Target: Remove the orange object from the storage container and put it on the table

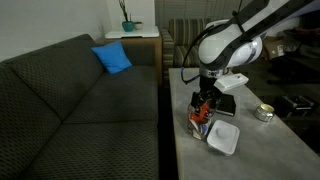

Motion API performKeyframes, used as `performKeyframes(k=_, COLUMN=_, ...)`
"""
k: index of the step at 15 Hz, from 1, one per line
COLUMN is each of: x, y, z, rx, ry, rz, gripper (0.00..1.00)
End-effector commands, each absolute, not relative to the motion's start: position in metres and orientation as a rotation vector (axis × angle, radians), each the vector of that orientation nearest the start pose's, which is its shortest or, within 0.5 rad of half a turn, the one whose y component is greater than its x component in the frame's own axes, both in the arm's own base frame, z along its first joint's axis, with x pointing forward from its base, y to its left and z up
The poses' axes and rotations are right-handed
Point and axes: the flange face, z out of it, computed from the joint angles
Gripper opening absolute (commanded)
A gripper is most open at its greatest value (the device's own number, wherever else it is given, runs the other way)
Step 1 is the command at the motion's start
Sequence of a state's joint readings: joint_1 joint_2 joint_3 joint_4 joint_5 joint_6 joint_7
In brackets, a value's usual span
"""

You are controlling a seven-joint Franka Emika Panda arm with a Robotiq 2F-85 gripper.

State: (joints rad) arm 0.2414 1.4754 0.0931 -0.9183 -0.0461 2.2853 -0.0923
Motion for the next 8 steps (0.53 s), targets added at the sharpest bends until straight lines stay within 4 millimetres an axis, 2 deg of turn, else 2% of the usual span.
performKeyframes(k=1, x=0.6909, y=0.212, z=-0.0591, rx=-3.072, ry=-0.58, rz=0.118, gripper=1.0)
performKeyframes(k=8, x=0.6896, y=0.2027, z=-0.0664, rx=-3.076, ry=-0.579, rz=0.083, gripper=1.0)
